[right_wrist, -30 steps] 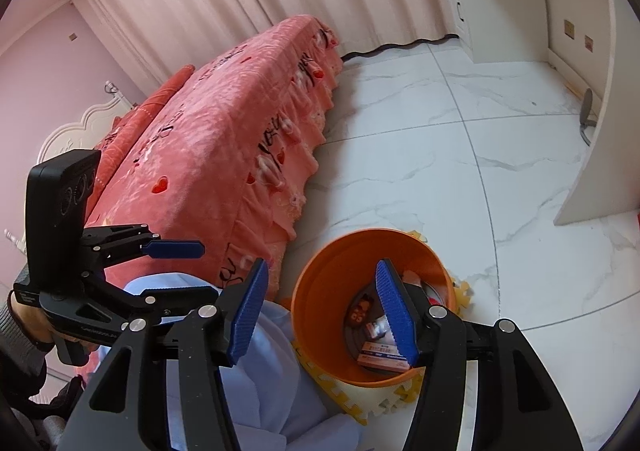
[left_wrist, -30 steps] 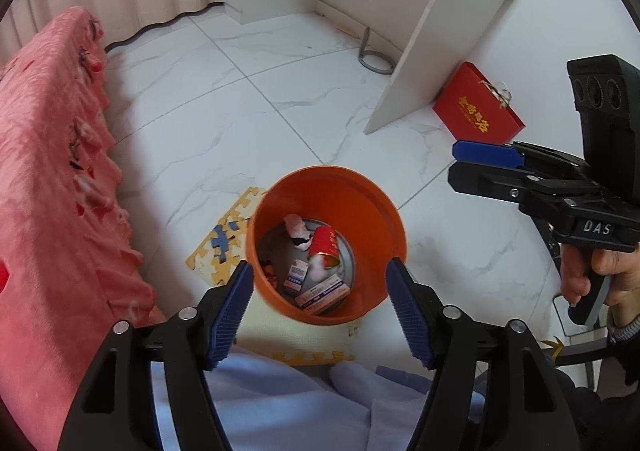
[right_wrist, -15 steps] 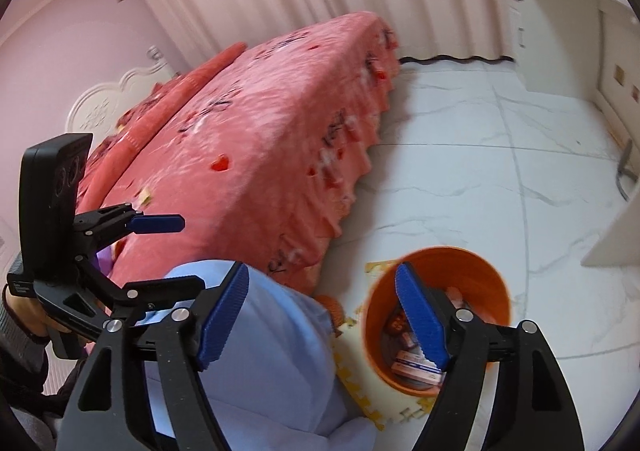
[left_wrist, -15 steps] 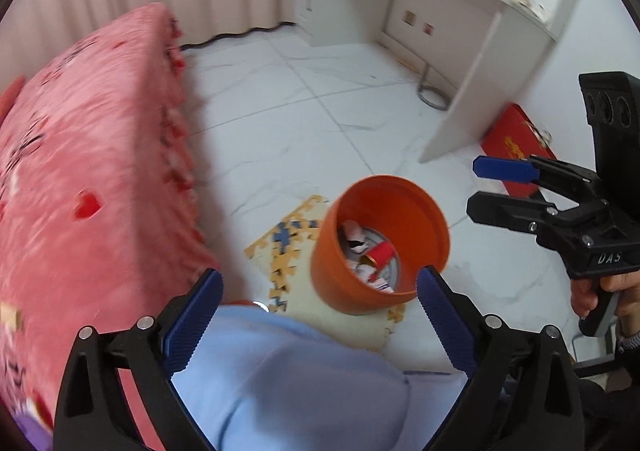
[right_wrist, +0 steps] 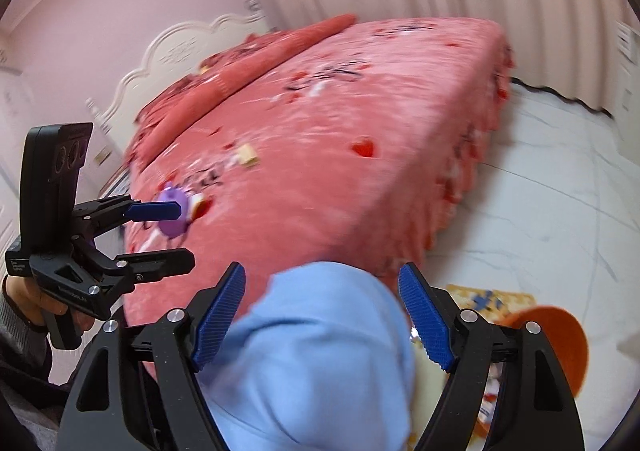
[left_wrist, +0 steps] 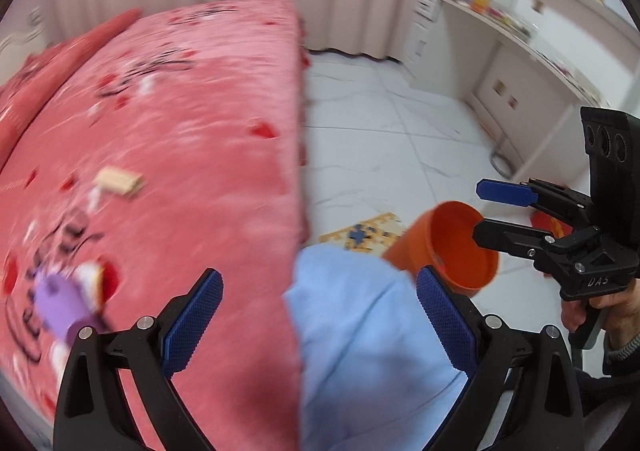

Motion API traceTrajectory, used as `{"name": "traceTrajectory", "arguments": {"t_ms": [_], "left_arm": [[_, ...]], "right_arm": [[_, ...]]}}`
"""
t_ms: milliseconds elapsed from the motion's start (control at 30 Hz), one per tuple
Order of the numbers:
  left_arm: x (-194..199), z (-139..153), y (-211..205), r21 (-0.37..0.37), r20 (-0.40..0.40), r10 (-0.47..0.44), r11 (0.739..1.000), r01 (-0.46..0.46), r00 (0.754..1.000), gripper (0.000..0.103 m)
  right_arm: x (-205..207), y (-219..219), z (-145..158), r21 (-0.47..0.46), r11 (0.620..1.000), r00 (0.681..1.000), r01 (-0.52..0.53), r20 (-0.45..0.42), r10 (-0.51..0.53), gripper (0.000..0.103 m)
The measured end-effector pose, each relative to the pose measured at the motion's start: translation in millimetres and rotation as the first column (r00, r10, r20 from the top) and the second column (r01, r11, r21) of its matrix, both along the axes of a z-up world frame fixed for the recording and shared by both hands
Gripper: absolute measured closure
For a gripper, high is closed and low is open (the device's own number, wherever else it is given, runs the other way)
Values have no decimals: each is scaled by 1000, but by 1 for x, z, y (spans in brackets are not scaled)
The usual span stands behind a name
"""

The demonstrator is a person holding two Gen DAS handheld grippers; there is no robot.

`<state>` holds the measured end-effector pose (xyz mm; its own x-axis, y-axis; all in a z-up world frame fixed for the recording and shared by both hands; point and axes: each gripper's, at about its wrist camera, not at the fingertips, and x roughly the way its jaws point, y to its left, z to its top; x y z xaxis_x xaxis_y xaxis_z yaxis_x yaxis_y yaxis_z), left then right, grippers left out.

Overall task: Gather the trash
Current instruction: 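Move both open tools back over the bed toward the remaining items, then grasp the white-red doll with the right tool while the left grasps the wooden stick box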

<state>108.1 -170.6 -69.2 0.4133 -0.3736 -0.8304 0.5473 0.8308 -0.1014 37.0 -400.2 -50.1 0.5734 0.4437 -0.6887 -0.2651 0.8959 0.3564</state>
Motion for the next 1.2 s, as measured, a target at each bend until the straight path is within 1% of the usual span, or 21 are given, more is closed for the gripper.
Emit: {"name": "traceTrajectory", "arguments": {"t_ms": [167,367,467,600,667,733,767,900,1000,1067,1133,1167,1200], "left_arm": [[0,4,57,-11,-1,122,992,-122,992,7],[-3,10,124,-36,2,247,968,-247,969,7],[-1,10,155,-44,5,298,954,-297,955,7],[8,2,188,-41,-18,376,926,-376,927,7],[13,-4,199,-41,-34,406,912,-407,913,7],[17,-8,207,-46,-50,421,905,-423,906,7],[19,-10,210,-51,-56,425,902,-428,903,7],[32,-16,220,-55,-72,425,902,-429,902,7],[44,-17,225,-56,-67,428,900,-432,901,7],[51,-19,228,-56,-69,431,899,-434,900,7],[58,-22,232,-57,-80,436,896,-440,897,7],[61,-24,235,-57,-87,436,895,-441,896,7],[63,-26,237,-56,-91,435,896,-441,896,7]], "right_arm": [[19,55,7,0,993,993,-115,15,115,24],[43,109,10,-14,975,975,-222,24,223,24],[56,133,8,-22,963,963,-267,24,267,24],[74,164,1,-17,946,946,-324,12,324,24],[83,180,-2,-17,936,936,-352,12,352,24],[90,190,-5,-19,928,928,-373,12,373,25],[97,198,-7,-25,921,921,-389,13,389,26],[119,217,-12,-47,911,912,-410,9,411,36],[139,227,-16,-67,904,906,-421,11,423,37],[150,237,-22,-63,895,897,-441,0,442,43],[159,251,-30,-70,877,880,-475,-15,475,55],[164,262,-37,-71,862,865,-502,-26,501,56],[167,269,-43,-74,857,861,-509,-33,508,56]]}}
